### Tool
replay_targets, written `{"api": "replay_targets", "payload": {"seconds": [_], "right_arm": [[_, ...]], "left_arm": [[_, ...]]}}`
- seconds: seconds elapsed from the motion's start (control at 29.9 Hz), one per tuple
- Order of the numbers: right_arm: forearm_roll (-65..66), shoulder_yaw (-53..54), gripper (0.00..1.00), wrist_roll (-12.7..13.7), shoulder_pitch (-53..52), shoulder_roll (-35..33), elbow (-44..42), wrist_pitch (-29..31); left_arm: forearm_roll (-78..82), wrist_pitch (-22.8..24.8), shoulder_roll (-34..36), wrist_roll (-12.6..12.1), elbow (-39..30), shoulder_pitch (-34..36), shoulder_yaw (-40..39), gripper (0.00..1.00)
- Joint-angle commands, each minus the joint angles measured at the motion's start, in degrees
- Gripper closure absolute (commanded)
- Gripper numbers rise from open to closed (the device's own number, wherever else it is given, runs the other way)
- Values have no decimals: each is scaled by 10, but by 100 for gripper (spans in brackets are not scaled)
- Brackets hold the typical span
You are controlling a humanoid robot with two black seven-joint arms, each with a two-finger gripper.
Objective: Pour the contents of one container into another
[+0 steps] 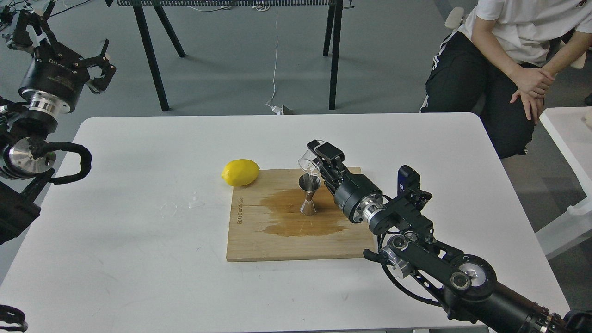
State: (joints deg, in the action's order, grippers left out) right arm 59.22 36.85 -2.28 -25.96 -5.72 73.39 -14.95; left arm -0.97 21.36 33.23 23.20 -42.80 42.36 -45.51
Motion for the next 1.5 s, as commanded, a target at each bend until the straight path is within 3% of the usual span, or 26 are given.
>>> {"api": "replay_targets", "payload": {"seconds": [0.0, 0.13, 0.27, 0.9, 1.47], "right_arm": [[0, -3, 81, 0, -4, -1, -1, 0], [0, -5, 81, 0, -11, 0, -12, -1], [14, -13, 81, -1, -16, 0, -18, -7], [61, -42, 81, -17, -30, -3, -30, -20], [121, -64, 81, -47, -34, -42, -28, -21]], "left_arm": [[0, 0, -1, 0, 0, 0, 0, 0], [0, 0, -1, 0, 0, -1, 0, 0], [0, 0, -1, 18, 0, -2, 1, 0], [-1, 0, -2, 19, 0, -4, 1, 0], [-1, 0, -1, 19, 0, -5, 1, 0]]}}
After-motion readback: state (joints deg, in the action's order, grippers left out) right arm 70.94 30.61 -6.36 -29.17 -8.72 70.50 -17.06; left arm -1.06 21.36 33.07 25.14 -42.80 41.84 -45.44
